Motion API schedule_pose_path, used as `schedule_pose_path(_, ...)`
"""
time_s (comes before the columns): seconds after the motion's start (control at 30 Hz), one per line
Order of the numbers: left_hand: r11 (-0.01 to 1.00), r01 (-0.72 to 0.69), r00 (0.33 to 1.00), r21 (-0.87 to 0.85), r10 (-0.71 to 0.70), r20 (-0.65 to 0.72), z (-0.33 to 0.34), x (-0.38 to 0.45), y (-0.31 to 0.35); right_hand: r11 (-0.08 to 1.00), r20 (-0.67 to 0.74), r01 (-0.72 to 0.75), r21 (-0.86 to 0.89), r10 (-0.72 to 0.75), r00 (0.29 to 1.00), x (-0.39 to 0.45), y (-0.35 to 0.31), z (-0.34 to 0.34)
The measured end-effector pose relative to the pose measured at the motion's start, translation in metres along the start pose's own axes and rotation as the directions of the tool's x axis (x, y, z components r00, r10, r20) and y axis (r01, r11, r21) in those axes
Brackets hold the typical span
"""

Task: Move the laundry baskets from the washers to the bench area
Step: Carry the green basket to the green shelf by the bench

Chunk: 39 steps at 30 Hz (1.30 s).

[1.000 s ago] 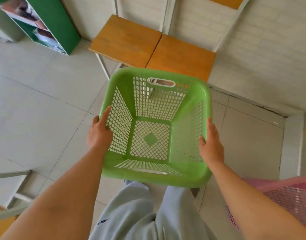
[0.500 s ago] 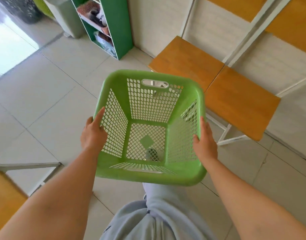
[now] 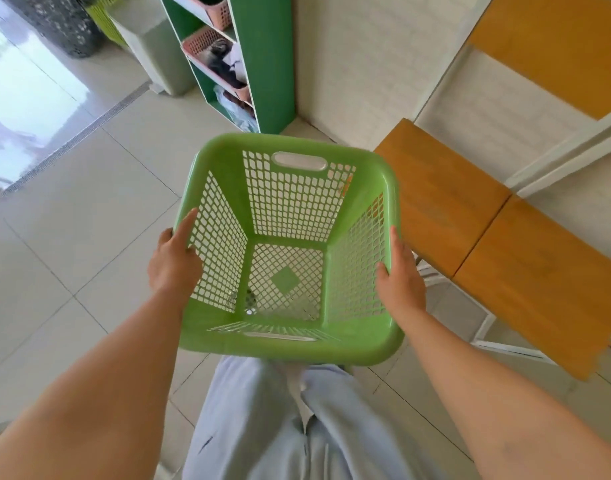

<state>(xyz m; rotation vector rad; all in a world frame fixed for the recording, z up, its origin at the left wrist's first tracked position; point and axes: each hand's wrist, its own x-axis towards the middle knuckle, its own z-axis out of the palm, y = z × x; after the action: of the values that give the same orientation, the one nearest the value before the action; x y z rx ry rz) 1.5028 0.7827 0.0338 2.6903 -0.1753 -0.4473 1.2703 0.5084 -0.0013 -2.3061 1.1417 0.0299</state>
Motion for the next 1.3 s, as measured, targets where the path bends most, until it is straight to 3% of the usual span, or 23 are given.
schedule_pose_path(0.3, 0.986, -0.154, 0.983, 0.06, 0.147, 0.109, -0.041, 0.198, 0.036, 0.985, -0.119, -0.165, 0.059, 0.171, 0.978, 0.096, -0.107, 0.043)
schedule_pose_path(0.5, 0.963, -0.261, 0.955, 0.07, 0.247, 0.162, -0.042, 0.308, 0.083, 0.952, -0.141, -0.279, 0.124, 0.295, 0.945, 0.163, -0.143, 0.059)
schedule_pose_path(0.93, 0.909, -0.405, 0.891, 0.099, 0.368, 0.265, 0.039, 0.482, 0.182, 0.832, -0.245, -0.516, 0.203, 0.554, 0.796, 0.319, -0.155, 0.088)
schedule_pose_path(1.3, 0.858, -0.51, 0.814, 0.06, 0.458, 0.357, 0.146, 0.581, 0.215, 0.774, -0.297, -0.595, 0.215, 0.632, 0.716, 0.415, -0.122, 0.146)
